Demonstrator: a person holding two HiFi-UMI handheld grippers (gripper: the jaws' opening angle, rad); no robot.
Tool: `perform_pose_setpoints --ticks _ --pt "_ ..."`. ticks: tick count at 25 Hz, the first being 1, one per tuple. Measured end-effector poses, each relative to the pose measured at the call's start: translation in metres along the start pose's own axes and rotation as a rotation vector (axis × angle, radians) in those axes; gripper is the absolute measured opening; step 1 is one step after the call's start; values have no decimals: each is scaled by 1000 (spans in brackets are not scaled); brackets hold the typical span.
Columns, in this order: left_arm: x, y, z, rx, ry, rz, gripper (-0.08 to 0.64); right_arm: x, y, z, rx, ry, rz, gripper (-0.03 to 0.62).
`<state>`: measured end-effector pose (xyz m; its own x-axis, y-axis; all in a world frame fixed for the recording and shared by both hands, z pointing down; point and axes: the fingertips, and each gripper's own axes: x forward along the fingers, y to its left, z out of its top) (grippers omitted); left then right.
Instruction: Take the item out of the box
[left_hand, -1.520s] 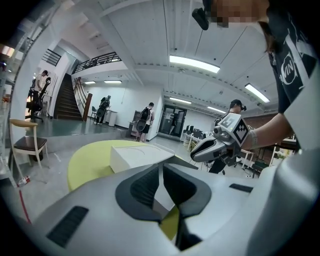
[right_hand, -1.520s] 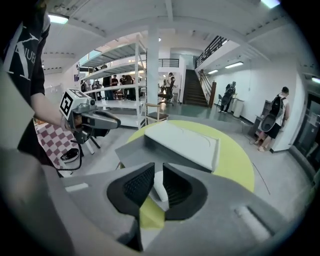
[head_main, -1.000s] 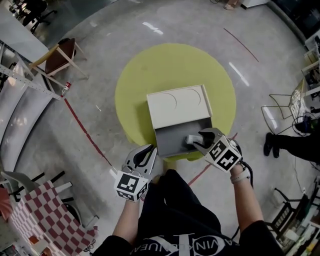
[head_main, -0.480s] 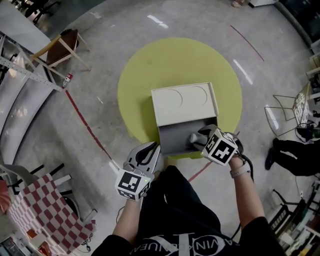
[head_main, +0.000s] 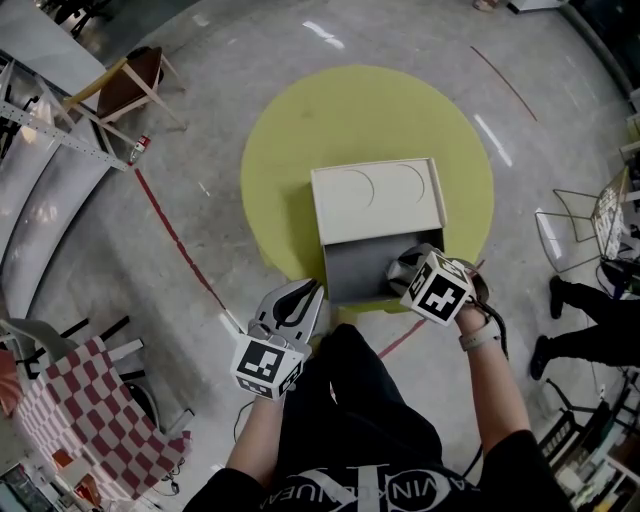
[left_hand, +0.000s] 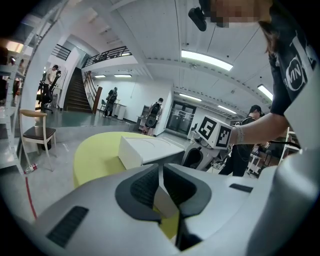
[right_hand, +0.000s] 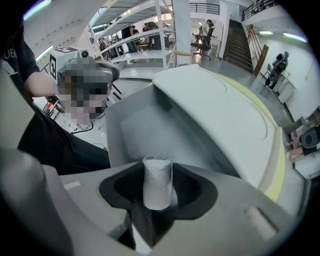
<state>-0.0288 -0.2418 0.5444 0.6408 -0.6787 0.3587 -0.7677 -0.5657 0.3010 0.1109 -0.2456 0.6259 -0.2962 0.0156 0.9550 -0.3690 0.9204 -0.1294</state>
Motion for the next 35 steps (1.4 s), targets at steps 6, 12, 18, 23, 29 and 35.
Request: perform_pose_setpoints --ticks 6,12,18,23,29,35 --pt "-2 -3 -5 -6 3 1 31 4 -1 0 -32 23 -20 169" --pt "-6 -3 -5 -7 2 7 31 -7 -5 9 -43 -50 -70 163" --pt "-9 -5 -5 3 2 4 31 -30 -4 22 -14 -166 -110 161" --pt "-11 -11 -1 15 -3 -1 31 -49 0 22 52 -272 -160 161" --pt "-12 -14 6 27 -16 -2 31 -75 -4 24 164 -428 -266 161" --pt "-13 -15 12 32 -31 -4 31 -93 -3 26 223 -555 -342 160"
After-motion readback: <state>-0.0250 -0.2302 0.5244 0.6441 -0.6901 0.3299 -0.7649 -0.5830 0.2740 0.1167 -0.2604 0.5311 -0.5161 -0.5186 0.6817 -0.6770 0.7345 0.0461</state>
